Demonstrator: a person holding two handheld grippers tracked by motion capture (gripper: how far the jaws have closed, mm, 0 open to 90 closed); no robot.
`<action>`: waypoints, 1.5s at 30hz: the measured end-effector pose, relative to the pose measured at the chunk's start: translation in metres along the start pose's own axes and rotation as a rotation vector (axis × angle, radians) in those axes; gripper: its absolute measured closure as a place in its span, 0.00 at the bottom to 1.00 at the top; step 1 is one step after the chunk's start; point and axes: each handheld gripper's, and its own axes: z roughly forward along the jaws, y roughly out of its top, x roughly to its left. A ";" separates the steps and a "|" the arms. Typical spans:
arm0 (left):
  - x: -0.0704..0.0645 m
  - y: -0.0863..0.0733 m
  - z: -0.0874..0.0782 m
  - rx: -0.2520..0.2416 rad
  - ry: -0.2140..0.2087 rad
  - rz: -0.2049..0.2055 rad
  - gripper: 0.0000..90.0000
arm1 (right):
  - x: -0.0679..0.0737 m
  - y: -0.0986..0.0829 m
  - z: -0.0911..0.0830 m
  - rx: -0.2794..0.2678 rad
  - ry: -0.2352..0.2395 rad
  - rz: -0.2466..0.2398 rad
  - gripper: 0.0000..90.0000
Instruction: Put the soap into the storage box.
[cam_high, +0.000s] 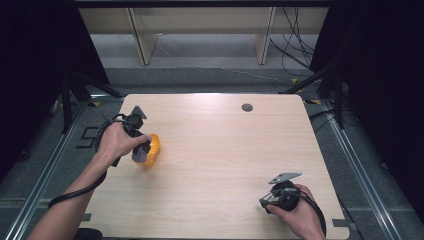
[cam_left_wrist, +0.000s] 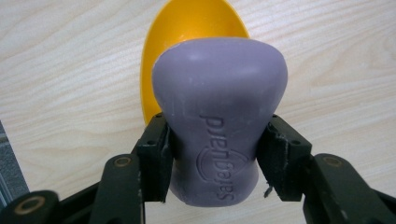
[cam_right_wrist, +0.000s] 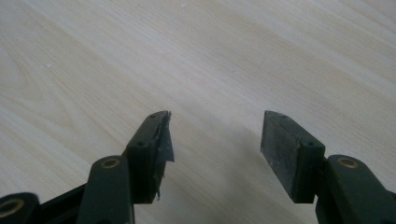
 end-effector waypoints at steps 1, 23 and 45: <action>-0.001 0.001 0.002 0.007 -0.006 -0.032 0.54 | 0.000 0.000 0.000 0.001 -0.001 -0.001 0.48; 0.001 0.011 0.034 0.046 -0.004 -0.032 0.54 | -0.001 0.000 0.002 0.003 -0.002 -0.014 0.47; -0.001 0.008 0.047 0.002 0.011 -0.005 0.51 | -0.001 0.000 0.002 0.008 0.002 -0.015 0.47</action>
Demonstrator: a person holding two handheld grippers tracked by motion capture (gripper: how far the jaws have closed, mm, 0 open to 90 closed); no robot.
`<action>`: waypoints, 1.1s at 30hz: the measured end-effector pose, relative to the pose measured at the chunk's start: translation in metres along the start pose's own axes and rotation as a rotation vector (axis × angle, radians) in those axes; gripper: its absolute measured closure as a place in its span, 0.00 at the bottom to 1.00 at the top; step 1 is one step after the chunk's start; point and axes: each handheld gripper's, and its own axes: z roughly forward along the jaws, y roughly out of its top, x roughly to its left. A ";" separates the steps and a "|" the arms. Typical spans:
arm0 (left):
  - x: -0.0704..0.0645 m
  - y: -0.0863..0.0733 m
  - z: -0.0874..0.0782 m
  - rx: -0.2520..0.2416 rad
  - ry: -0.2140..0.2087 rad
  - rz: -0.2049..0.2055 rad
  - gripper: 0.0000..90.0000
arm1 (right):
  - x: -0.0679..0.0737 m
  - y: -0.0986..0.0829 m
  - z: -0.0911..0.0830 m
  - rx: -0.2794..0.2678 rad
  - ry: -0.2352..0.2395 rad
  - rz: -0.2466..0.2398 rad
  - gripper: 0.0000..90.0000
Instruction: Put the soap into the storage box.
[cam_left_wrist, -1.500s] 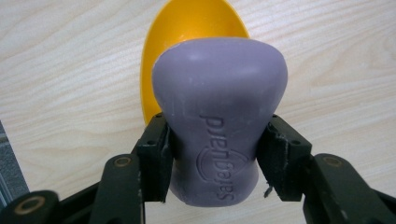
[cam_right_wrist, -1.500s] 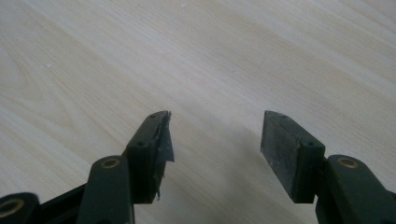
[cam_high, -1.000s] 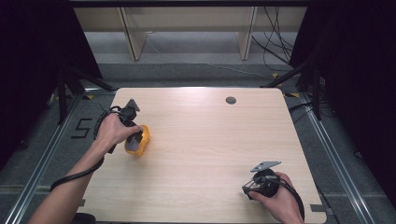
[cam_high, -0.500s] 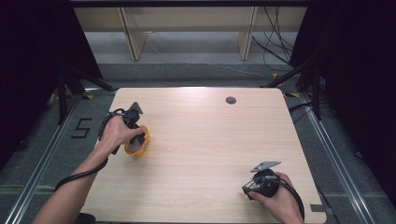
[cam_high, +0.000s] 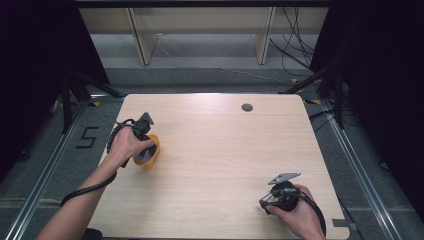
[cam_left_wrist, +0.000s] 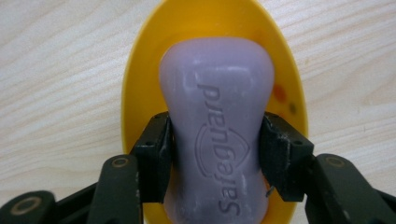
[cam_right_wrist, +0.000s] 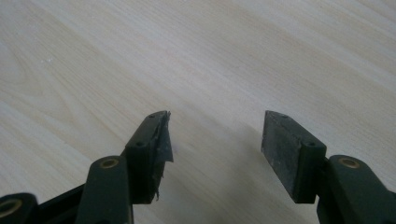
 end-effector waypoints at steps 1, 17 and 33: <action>0.000 0.000 0.000 0.000 0.000 0.000 0.48 | 0.000 0.000 0.000 0.000 0.000 0.000 0.47; 0.004 -0.041 -0.034 -0.249 0.000 0.167 0.30 | 0.001 0.000 -0.001 0.002 -0.006 0.005 0.46; 0.013 -0.105 -0.043 -0.395 -0.068 0.201 0.23 | 0.002 0.000 -0.001 0.005 -0.008 0.006 0.46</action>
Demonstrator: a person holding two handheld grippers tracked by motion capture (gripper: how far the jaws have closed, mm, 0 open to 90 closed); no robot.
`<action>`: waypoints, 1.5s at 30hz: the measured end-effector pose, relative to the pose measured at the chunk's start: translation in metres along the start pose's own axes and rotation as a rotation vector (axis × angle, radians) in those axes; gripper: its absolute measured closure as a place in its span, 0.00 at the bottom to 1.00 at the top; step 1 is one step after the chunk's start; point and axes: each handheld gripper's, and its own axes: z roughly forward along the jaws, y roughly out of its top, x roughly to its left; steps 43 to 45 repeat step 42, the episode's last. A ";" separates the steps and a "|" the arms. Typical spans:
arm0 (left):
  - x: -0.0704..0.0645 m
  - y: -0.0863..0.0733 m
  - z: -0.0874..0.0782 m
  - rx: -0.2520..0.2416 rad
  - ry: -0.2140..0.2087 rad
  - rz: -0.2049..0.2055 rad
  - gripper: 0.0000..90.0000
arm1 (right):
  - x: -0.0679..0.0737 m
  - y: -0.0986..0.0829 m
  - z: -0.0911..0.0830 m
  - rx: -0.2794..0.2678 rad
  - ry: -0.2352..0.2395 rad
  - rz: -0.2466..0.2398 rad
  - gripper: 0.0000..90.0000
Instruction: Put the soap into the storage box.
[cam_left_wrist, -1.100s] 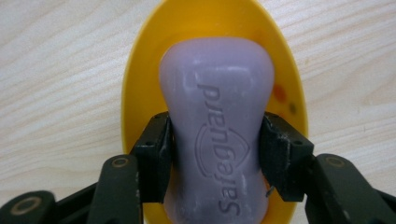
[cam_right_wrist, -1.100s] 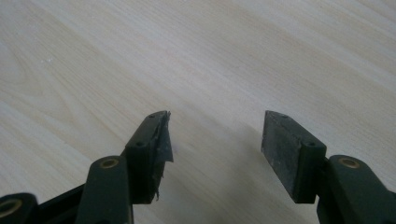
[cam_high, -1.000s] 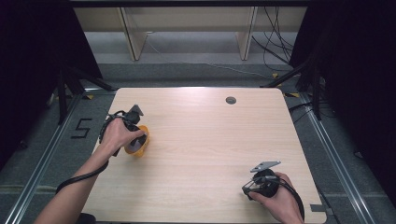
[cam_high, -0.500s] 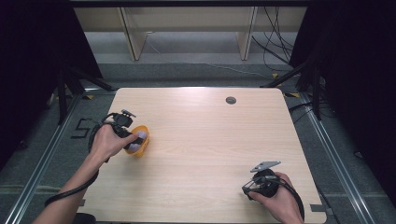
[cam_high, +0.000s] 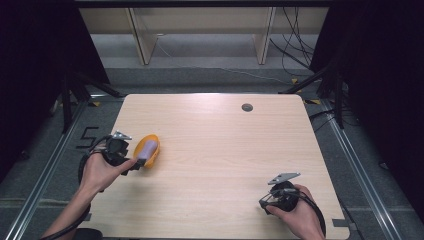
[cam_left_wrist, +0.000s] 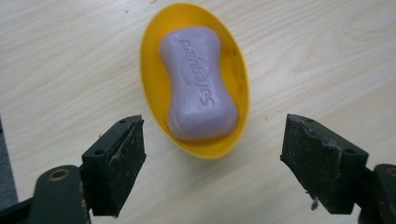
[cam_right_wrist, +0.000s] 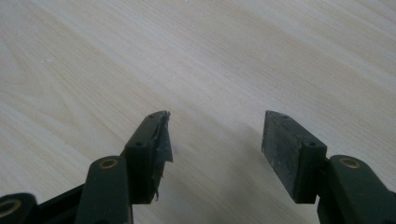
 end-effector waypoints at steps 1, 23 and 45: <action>0.000 0.000 0.000 0.000 0.000 0.000 0.23 | 0.000 0.000 0.000 0.000 0.000 0.000 0.46; -0.012 -0.077 0.018 -0.036 -0.069 -0.026 0.23 | 0.001 0.000 0.000 -0.002 0.004 0.001 0.46; -0.016 -0.090 0.023 -0.062 -0.060 0.000 0.27 | -0.002 0.001 -0.001 -0.012 0.004 -0.004 0.46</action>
